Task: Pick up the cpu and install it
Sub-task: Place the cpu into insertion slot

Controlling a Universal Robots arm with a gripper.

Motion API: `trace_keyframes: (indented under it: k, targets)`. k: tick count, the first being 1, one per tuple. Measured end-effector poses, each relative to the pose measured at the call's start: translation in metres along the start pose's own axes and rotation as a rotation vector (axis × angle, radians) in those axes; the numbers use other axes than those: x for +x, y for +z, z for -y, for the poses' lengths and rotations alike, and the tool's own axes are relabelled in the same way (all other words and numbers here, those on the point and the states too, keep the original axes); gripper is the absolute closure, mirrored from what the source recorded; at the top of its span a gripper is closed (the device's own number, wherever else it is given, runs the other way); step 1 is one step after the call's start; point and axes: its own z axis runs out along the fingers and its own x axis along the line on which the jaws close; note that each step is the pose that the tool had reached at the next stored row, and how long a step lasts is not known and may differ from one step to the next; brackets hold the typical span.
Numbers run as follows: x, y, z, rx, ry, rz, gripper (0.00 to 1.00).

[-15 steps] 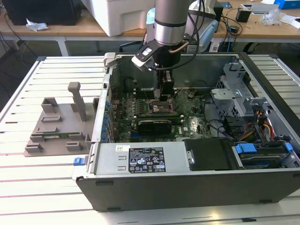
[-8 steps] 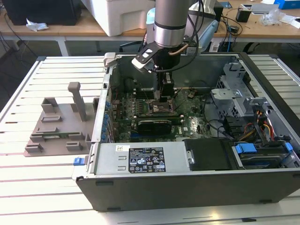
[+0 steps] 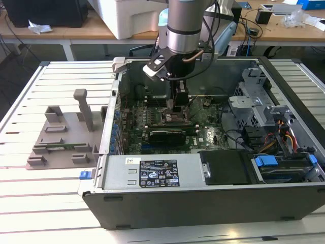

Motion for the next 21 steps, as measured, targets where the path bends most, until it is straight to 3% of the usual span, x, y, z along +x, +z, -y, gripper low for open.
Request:
trace_keyframes:
  k: [21]
  targets:
    - [0.0005,0.0172,-0.0004,0.0000,0.000,0.0000,0.45]
